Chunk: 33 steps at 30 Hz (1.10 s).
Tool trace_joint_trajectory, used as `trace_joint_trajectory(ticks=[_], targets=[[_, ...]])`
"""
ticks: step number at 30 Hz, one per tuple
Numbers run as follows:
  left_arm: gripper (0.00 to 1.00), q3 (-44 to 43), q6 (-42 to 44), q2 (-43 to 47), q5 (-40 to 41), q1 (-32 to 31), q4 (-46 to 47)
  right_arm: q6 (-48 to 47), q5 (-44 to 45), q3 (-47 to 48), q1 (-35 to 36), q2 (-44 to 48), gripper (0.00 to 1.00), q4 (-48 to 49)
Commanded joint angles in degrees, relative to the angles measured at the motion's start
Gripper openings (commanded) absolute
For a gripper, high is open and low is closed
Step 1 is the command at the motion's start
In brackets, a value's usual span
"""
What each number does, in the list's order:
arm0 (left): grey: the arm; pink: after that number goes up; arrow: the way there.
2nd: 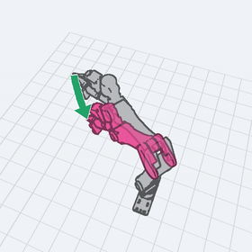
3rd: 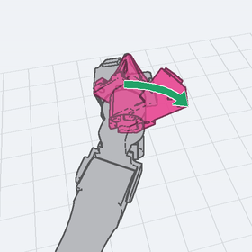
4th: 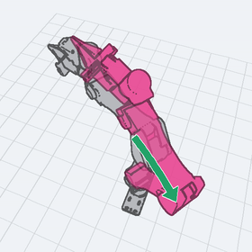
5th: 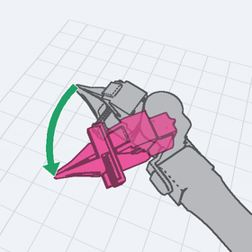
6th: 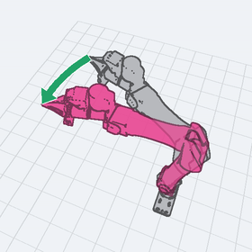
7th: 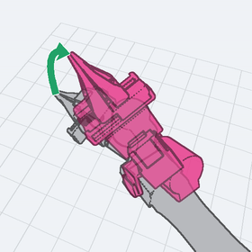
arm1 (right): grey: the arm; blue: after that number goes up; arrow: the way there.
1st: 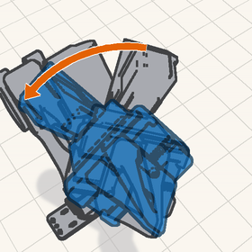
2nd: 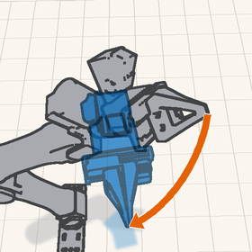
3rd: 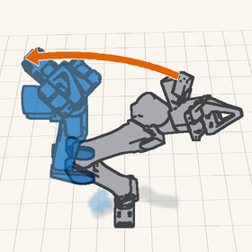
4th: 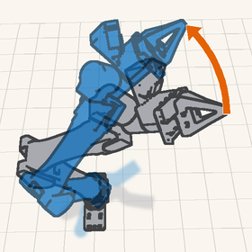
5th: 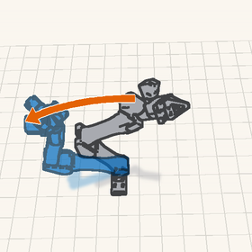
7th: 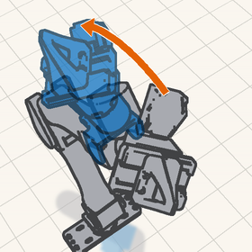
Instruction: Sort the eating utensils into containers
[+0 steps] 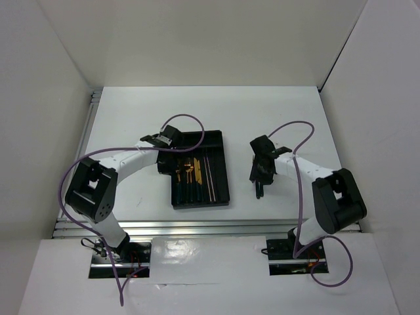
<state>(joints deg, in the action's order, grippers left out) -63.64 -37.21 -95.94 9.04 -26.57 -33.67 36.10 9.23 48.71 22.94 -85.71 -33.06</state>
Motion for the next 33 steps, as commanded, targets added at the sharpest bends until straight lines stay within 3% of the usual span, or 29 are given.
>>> trace_joint_trajectory(ticks=[1,9,18,19,23,28,33], targets=[[0.0,-3.69,1.62,0.14,-0.25,-0.33,-0.43,-1.46,-0.35,-0.54,-0.26,-0.77,0.45,2.47],[0.0,-5.88,2.14,-0.47,0.37,-0.33,-0.96,-2.0,-0.36,-1.07,-0.26,-2.35,0.43,4.66],[0.0,-6.41,2.67,-1.53,0.37,-0.33,-1.49,-2.52,-0.88,-2.13,-0.26,-5.25,0.32,5.72],[0.0,-6.41,2.67,-1.53,0.37,-0.33,-1.49,-2.52,-0.88,-2.13,-0.26,-5.25,0.3,6.25],[0.0,-6.41,2.67,-2.05,0.37,-0.33,-1.49,-2.52,-2.02,-2.04,-0.26,-5.87,0.0,6.25],[0.0,-6.94,2.67,-2.67,-0.16,-0.33,-1.49,-3.67,-4.58,0.68,0.26,-3.95,0.0,5.64],[0.0,-6.94,3.2,-3.2,-0.68,-0.33,-0.96,-4.81,-6.6,7.52,4.56,3.96,0.0,4.49]])
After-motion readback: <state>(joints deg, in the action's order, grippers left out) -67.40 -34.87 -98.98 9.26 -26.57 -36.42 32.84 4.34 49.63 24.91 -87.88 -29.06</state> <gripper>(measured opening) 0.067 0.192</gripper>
